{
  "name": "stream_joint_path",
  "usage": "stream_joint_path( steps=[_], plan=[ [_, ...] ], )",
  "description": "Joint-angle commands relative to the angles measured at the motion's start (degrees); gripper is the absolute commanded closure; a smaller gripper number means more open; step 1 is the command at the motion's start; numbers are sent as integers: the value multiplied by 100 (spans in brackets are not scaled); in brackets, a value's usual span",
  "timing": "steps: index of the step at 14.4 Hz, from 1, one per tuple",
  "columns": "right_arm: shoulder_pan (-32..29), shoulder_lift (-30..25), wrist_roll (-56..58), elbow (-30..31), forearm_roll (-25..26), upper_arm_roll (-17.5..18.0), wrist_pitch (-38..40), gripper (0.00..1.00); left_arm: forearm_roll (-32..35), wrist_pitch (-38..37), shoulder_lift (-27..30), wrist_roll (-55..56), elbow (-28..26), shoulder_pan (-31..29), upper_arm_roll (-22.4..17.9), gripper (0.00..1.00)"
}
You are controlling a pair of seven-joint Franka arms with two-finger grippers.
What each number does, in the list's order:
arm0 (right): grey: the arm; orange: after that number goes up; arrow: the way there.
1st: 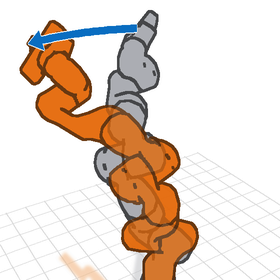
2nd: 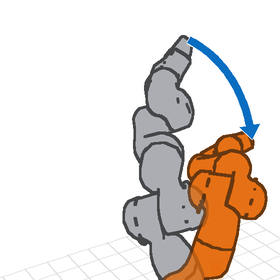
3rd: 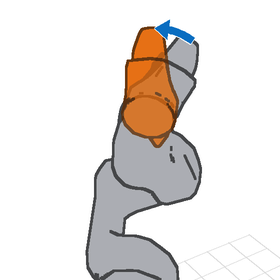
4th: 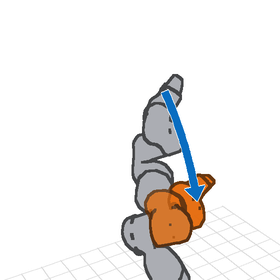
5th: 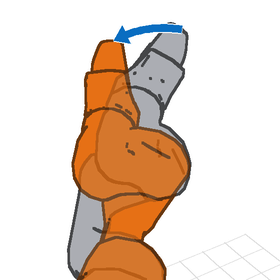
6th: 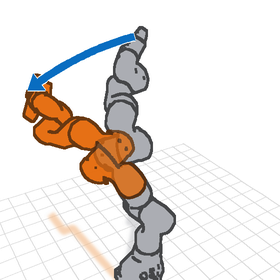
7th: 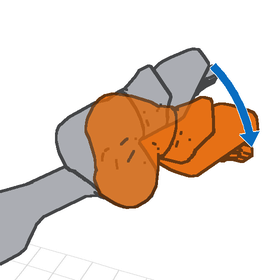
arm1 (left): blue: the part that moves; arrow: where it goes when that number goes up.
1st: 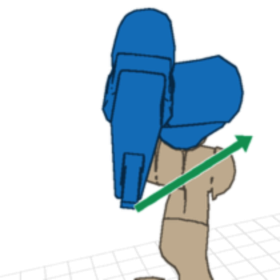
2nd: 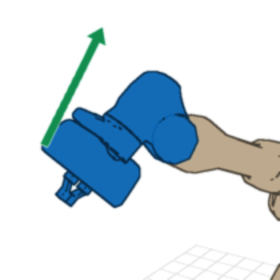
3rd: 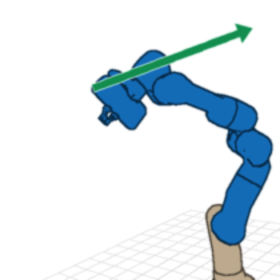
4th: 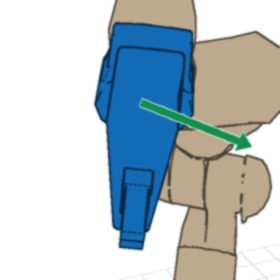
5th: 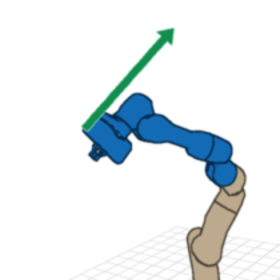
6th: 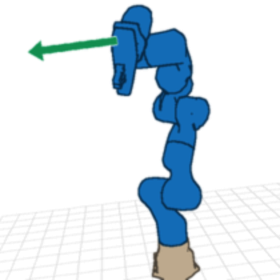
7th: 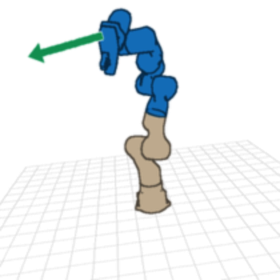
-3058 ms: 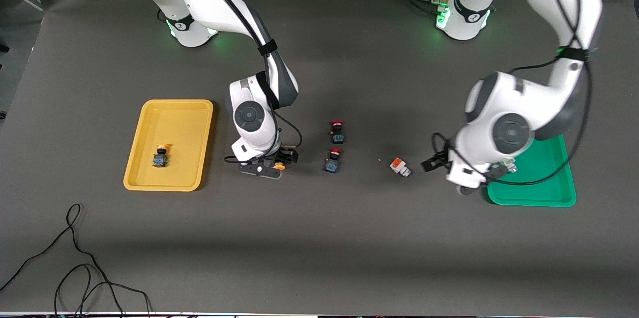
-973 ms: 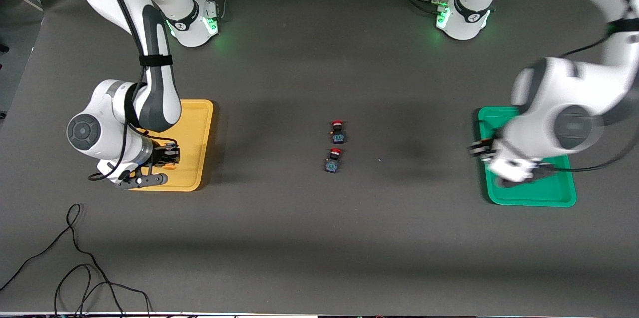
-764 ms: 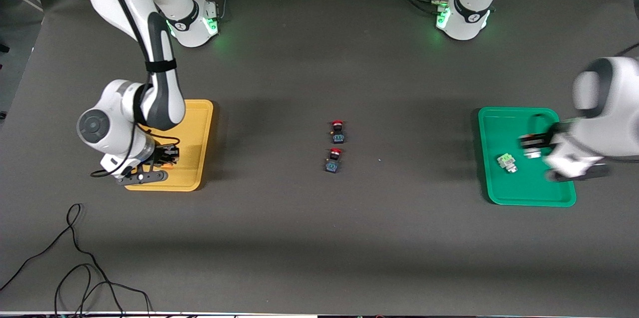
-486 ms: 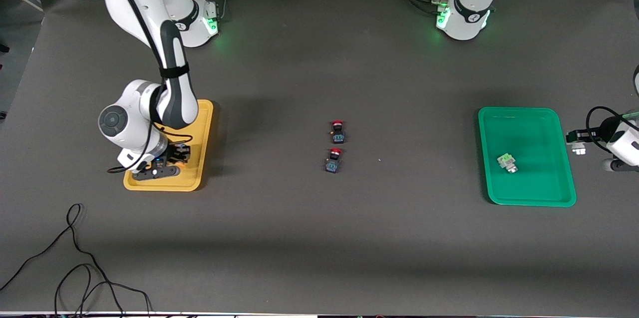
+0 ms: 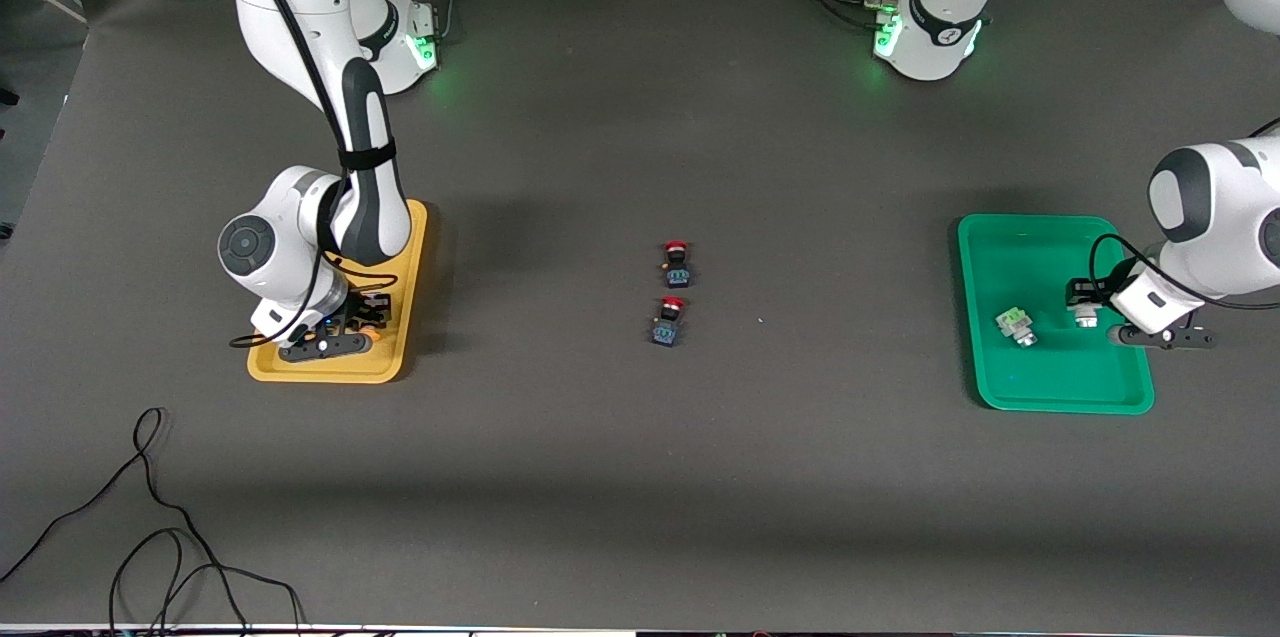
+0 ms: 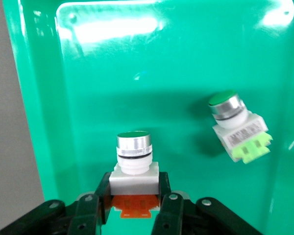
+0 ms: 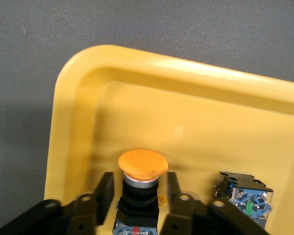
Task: Place green and yellow buttons in trays
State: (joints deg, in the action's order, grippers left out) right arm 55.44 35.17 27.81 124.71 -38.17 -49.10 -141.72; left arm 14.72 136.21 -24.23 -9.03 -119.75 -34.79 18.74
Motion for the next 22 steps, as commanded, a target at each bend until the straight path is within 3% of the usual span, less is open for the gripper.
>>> stream_joint_path(
  steps=[1,2,3,4,6,9,13,15,17,20,22],
  plan=[
    [107,-273,-116,-34,-156,-82,144,0,101,221,-82,77,22,60,-98,100],
    [186,-396,-231,-78,-104,-152,379,0,110,256,-100,33,48,60,-99,73],
    [282,-441,-285,-226,-86,-396,712,0,101,204,-126,24,109,60,-99,9],
    [483,-441,-303,-497,-33,-764,1238,0,110,99,-117,-2,180,51,-99,0],
    [634,-424,-451,-1226,378,-1416,2406,0,110,-443,-65,-3,477,77,-90,0],
    [687,-441,-671,-2246,617,-2128,4068,0,101,-2049,163,-38,1390,112,-37,0],
    [1152,-441,-760,-3372,881,-3367,5642,0,-4,-3782,620,41,2410,104,348,0],
    [1537,-441,-742,-3654,907,-4121,6171,0,-152,-4635,787,50,2859,104,603,0],
    [2126,-433,-760,-3796,1073,-4887,6393,0,-530,-4989,1181,59,2932,104,718,0],
    [2323,-432,-751,-4120,1417,-5233,6594,0,-891,-5254,1709,103,2905,252,886,0],
    [2191,-459,-707,-4270,1435,-5242,6683,0,-1015,-5272,1938,339,2888,935,537,0]
  ],
)
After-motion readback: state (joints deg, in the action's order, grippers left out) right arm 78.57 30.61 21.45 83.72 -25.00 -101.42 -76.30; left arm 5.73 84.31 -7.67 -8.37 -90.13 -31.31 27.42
